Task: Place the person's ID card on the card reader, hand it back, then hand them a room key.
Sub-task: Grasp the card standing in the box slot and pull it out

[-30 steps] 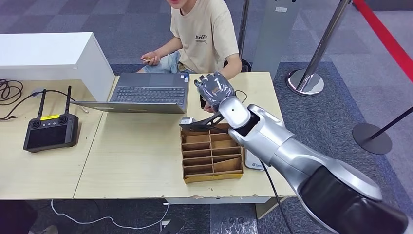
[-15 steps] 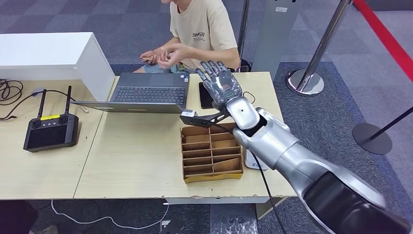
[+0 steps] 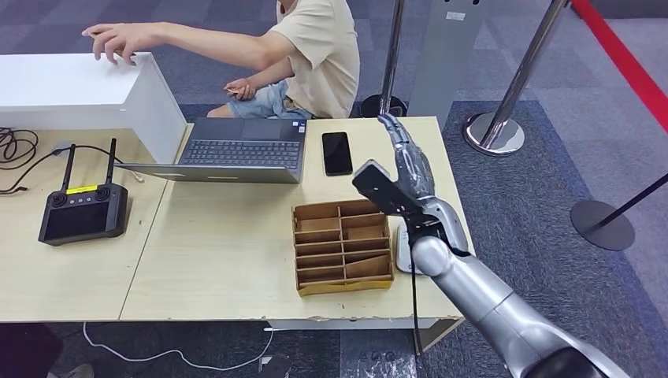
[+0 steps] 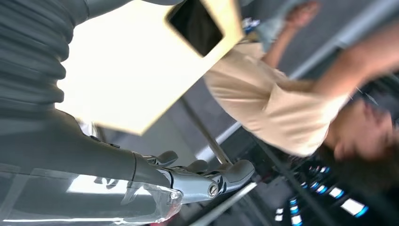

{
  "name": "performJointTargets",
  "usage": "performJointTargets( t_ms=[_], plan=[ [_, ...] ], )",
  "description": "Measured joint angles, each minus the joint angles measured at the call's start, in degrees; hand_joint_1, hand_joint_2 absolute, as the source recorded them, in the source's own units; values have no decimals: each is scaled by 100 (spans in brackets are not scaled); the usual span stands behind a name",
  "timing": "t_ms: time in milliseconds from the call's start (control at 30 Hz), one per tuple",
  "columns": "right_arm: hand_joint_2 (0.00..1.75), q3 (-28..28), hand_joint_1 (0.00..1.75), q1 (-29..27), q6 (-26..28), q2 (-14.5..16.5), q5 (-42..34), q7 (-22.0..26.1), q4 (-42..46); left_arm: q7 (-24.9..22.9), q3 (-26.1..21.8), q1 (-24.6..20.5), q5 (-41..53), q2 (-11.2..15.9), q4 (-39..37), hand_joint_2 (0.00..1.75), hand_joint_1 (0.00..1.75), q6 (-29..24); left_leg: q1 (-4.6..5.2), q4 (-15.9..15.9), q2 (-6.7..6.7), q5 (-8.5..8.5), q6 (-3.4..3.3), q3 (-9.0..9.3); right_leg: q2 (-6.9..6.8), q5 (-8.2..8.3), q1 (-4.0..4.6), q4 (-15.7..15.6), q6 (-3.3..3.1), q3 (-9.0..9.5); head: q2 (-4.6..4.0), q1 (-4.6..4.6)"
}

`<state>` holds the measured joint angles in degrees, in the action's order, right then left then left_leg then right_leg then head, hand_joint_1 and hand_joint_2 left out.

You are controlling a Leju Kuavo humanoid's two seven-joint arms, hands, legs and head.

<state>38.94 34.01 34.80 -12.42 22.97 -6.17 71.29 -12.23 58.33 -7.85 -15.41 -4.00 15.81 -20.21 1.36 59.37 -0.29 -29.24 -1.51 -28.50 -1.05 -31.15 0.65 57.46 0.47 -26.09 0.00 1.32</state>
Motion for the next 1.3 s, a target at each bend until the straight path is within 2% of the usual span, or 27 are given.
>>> performJointTargets(
  t_ms=[100, 200, 467, 600, 867, 1300],
  plan=[
    [175, -520, 0, -912, 440, -134, -658, 512, 698, 193, -48, 192, -94, 130, -84, 175, 0, 95, 0, -2, 1, -2, -2, -3, 1, -3, 1, -1, 0, -2, 0, 0],
    [175, -973, 0, -1654, 539, -219, -934, 792, 1373, 276, -95, 267, -192, 245, -159, 175, 0, 159, 1, -7, 4, -2, -2, -6, 4, -3, 2, -1, 0, -7, 0, -1],
    [175, -1439, 0, -2650, 459, -277, -1402, 1036, 2564, 239, -191, 268, -274, 317, -228, 175, 0, 152, 0, -11, 6, 4, 4, 1, 3, -1, 3, 2, -4, -3, 0, 0],
    [0, -1515, 0, -2994, 320, -281, -1904, 1373, 2997, 180, -206, 266, -309, 339, -251, 175, 0, 96, 1, -11, 6, 4, 5, 0, 3, 0, 3, 2, -4, -2, 0, 1],
    [0, -1516, 0, -3287, 34, -285, -2398, 1675, 3480, 133, -209, 261, -332, 361, -265, 175, 0, 12, 2, -11, 7, 4, 5, 0, 3, 1, 2, 2, -3, -3, 0, 1],
    [0, -1507, 0, -3555, 73, -288, -2548, 1879, 3788, 99, -209, 258, -368, 369, -272, 175, 0, -8, 1, -11, 8, 4, 5, 1, 3, 2, 2, 2, -2, -3, 0, 0]
  ],
)
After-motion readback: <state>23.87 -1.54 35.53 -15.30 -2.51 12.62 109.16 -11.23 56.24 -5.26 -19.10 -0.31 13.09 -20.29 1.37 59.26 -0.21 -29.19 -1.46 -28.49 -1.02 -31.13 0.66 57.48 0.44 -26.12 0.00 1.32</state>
